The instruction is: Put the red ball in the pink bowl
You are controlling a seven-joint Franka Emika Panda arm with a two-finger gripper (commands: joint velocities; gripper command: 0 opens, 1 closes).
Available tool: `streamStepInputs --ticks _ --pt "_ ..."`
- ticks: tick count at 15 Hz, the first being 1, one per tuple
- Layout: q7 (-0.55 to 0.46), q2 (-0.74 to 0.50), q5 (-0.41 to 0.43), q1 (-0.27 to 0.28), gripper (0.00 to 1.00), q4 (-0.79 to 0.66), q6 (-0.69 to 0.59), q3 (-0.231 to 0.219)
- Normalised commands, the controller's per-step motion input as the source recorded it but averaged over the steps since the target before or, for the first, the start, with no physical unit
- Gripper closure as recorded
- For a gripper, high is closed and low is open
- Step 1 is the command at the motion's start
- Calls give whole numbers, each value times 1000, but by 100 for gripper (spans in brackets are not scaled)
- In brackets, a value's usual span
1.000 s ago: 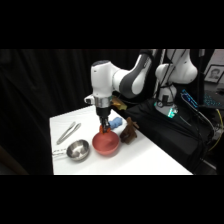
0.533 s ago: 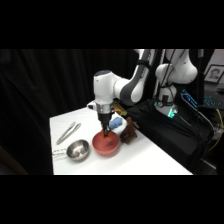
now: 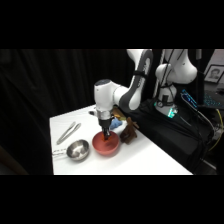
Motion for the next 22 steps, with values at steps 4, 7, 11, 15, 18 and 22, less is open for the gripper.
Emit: streamStepInputs --ticks 4,7,11,15,18,22 --pt "-198 109 130 -90 58 112 120 82" --pt "-187 -5 118 -85 31 66 46 70" --pt "-183 -180 111 -76 1 -16 -54 66" --pt "-122 -335 66 -34 0 -75 -246 19" --pt "-53 -361 3 2 0 -54 -385 -27" --pt "0 -321 -40 15 0 10 -405 -33"
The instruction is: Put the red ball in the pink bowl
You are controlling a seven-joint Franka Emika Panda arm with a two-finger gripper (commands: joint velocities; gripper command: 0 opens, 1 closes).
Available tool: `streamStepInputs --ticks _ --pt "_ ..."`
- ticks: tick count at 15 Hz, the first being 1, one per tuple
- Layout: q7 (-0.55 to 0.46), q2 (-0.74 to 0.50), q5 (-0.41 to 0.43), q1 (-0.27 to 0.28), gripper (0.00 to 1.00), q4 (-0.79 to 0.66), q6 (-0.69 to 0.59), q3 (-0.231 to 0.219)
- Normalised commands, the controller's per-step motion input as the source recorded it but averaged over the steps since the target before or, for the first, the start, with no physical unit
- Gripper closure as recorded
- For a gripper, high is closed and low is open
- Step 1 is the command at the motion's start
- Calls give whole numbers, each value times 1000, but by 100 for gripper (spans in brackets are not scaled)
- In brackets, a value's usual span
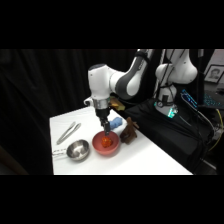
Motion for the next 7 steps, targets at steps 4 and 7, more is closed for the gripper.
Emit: streamStepInputs --ticks 4,7 --pt "47 -245 -71 16 0 79 -337 -26" --pt "88 -176 -113 16 0 100 -265 -28"
